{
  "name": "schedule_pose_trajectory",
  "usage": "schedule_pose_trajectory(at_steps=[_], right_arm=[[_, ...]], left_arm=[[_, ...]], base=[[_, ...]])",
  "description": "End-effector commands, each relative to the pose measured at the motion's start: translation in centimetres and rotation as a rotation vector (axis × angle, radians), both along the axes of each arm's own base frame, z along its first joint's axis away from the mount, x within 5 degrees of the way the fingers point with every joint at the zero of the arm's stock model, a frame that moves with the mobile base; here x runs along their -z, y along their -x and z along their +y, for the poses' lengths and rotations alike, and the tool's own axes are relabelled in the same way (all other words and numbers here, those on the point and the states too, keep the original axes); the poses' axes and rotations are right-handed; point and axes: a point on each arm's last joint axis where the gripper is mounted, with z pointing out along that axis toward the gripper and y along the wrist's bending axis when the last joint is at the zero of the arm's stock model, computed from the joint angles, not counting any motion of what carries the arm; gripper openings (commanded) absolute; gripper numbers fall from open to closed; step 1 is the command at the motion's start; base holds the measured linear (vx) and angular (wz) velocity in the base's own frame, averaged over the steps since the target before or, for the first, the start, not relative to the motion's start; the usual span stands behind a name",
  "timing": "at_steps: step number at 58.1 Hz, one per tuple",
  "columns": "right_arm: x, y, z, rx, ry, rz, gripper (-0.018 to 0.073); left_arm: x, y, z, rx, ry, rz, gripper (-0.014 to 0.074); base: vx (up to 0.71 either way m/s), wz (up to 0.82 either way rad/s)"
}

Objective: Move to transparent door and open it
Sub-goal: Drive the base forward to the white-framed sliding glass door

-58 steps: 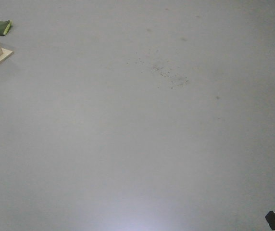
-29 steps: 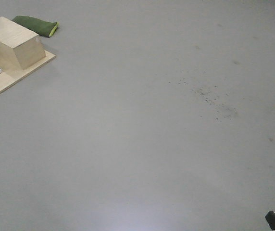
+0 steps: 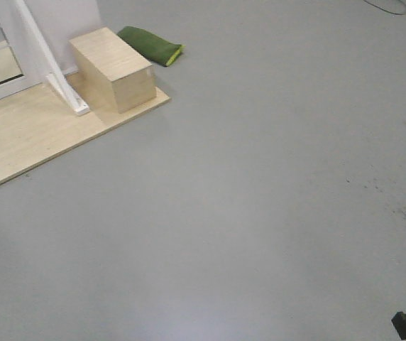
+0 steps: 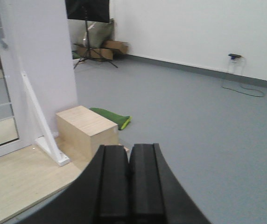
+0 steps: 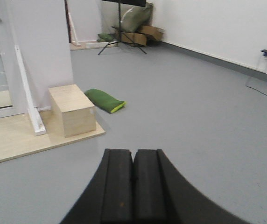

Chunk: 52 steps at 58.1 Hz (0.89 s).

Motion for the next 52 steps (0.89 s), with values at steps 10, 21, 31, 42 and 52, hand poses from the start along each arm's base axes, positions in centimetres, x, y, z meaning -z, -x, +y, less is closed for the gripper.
schedule_pose_trajectory(at_steps=[10, 21, 31, 42, 52], right_arm=[[-0.67, 0.02, -0.10, 0.013, -0.015, -0.090, -0.0003], [-0.67, 0.02, -0.10, 0.013, -0.015, -0.090, -0.0003], [-0.67, 0.02, -0.10, 0.013, -0.015, -0.090, -0.0003], [-0.67, 0.02, -0.10, 0.013, -0.015, -0.090, -0.0003], [-0.67, 0.01, -0.10, 0.013, -0.015, -0.091, -0.0003]], left_arm=[[-0.55, 0.06, 0.07, -0.005, 0.015, -0.092, -0.0006], [-0.55, 0.06, 0.07, -0.005, 0.015, -0.092, -0.0006], [-0.55, 0.06, 0.07, -0.005, 0.015, -0.092, -0.0006], [-0.55, 0.06, 0.07, -0.005, 0.015, -0.092, -0.0006], [-0.55, 0.06, 0.07, -0.005, 0.015, -0.092, -0.0006]], base=[[0.56, 0.66], [0.57, 0.66], [0.57, 0.64], [0.56, 0.62], [0.55, 0.57]])
